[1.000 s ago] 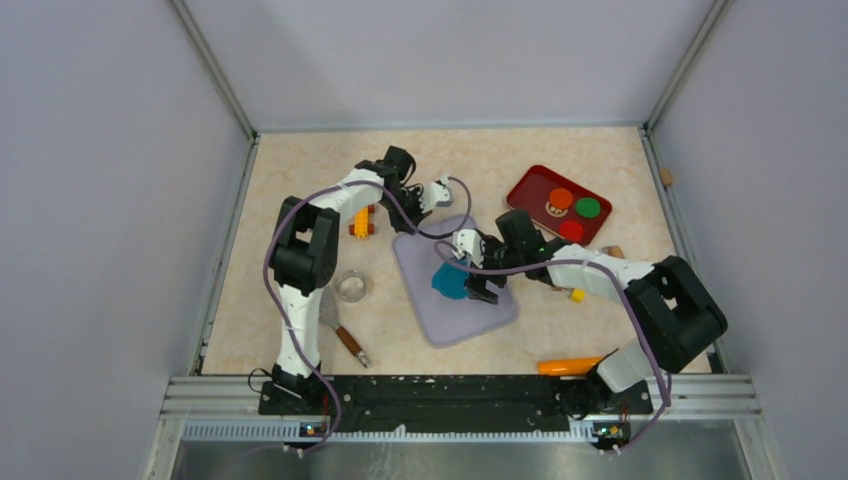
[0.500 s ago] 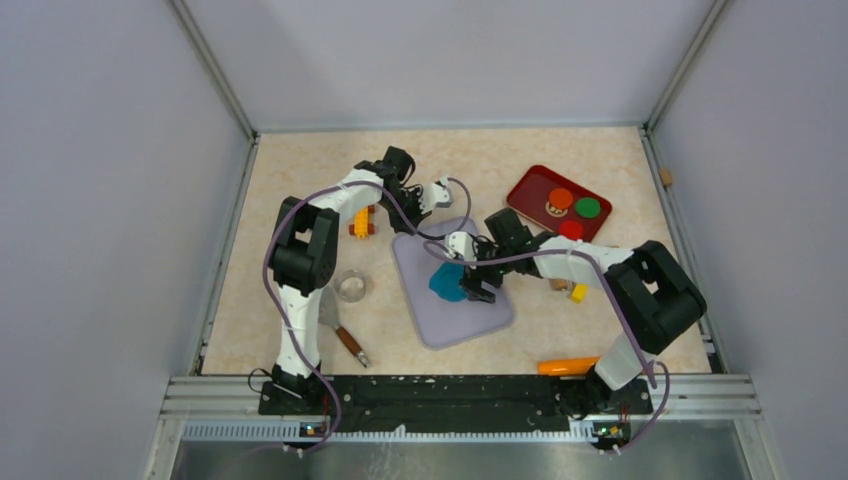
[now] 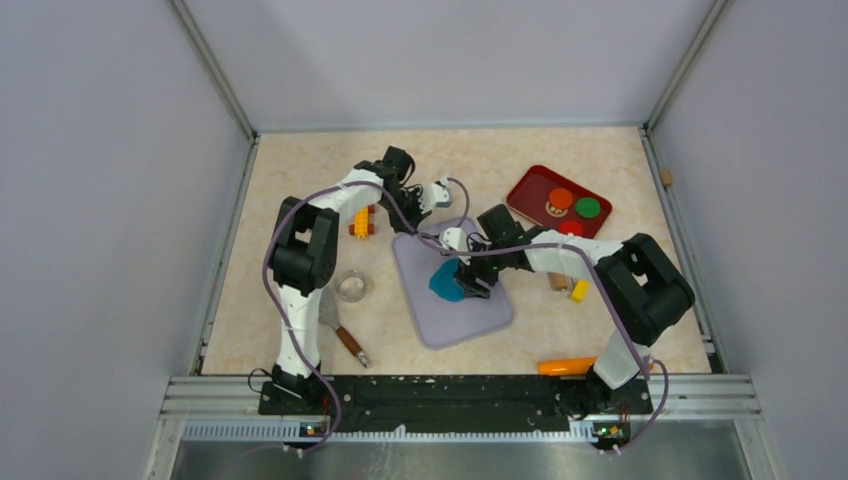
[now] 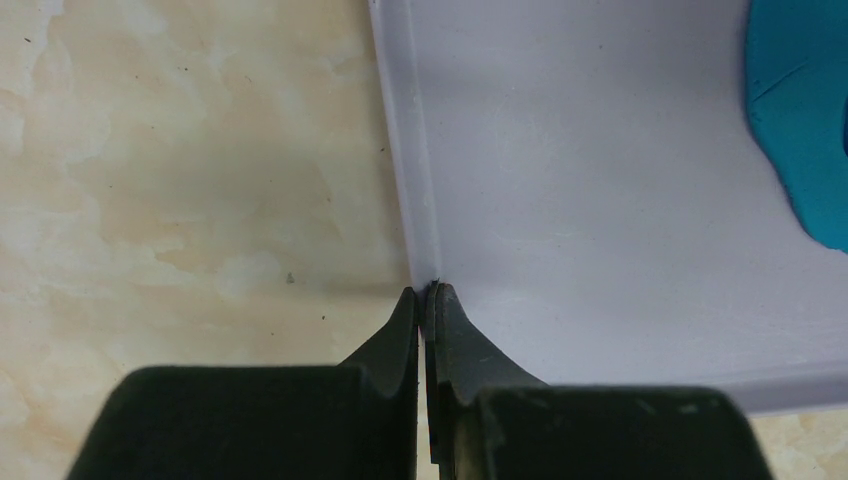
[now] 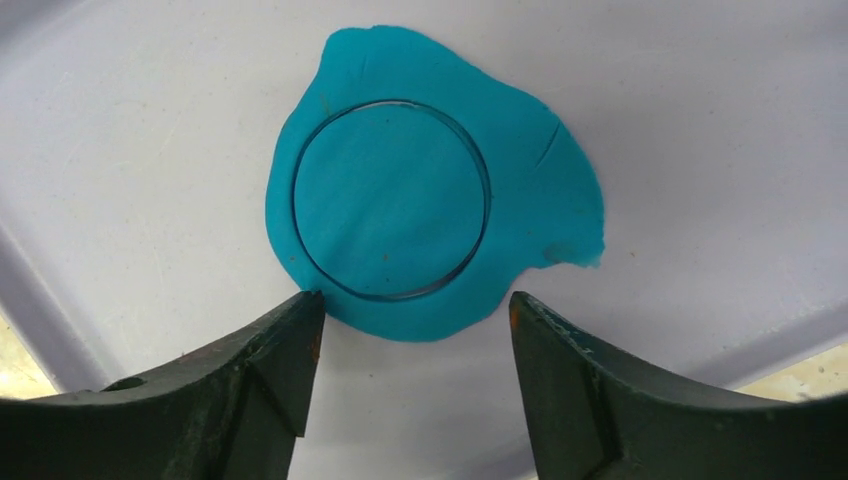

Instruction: Roll out the dumpling wrappers from the dough

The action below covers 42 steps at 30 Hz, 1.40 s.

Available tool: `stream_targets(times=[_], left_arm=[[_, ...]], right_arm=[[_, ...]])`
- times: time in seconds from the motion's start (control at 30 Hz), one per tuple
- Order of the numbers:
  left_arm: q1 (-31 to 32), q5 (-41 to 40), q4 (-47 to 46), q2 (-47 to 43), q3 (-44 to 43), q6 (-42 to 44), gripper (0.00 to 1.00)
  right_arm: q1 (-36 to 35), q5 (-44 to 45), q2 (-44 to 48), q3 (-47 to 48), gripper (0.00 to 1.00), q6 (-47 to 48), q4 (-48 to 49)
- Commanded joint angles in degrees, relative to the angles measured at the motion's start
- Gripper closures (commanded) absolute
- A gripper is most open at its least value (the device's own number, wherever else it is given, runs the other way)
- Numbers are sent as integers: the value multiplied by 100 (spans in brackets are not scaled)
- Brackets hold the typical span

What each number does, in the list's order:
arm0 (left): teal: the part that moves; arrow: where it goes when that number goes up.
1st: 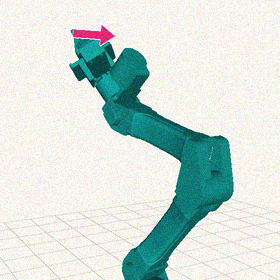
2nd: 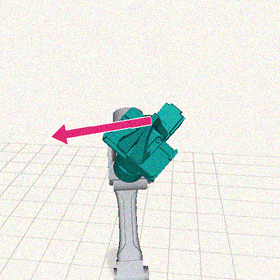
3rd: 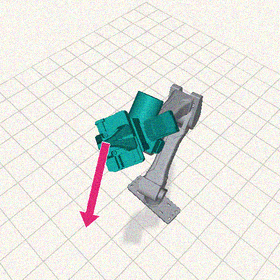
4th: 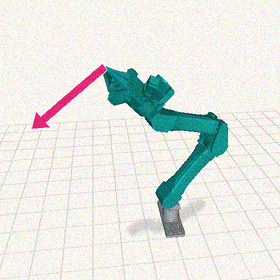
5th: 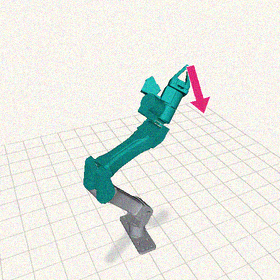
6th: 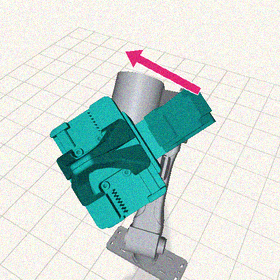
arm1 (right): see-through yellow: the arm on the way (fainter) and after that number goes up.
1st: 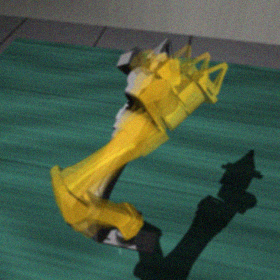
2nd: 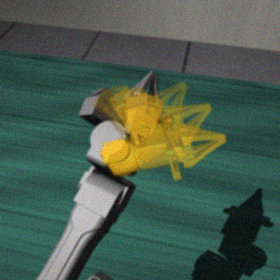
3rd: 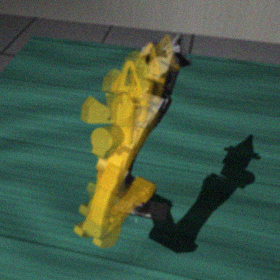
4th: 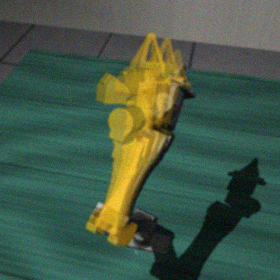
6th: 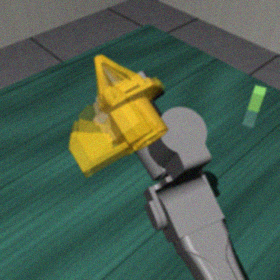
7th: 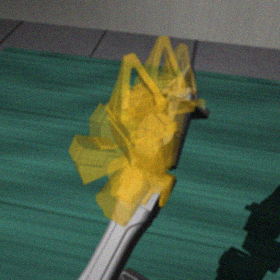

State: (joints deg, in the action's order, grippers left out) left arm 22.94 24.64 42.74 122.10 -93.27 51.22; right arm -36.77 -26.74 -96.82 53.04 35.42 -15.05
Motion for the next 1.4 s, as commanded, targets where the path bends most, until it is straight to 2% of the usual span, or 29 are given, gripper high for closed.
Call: stream_targets(times=[0.0, 0.23, 0.43, 0.8, 0.97, 1.13, 1.37], left_arm=[[-18, -30, 251, -30, 138, 99, 100], [-19, -76, 213, -20, 132, 116, 100], [-21, -63, 202, 2, 122, 112, 100], [-18, -66, 163, 28, 124, -37, 100], [-22, -44, 173, 42, 142, -128, 100], [-18, -41, 173, 31, 158, -152, 100], [-19, -56, 147, 23, 153, -212, 100]], right_arm=[[-102, 63, -232, 291, 34, -88, -223], [-102, 42, -276, 354, 49, 76, -466], [-102, 43, -251, 368, 56, 342, -734], [-101, -237, -326, 561, 84, 436, -1085], [-97, -317, -261, 731, 92, 193, -1085], [-102, -479, -171, 1002, 99, -15, -1253], [-97, -717, -112, 1322, 100, -335, -1407]])
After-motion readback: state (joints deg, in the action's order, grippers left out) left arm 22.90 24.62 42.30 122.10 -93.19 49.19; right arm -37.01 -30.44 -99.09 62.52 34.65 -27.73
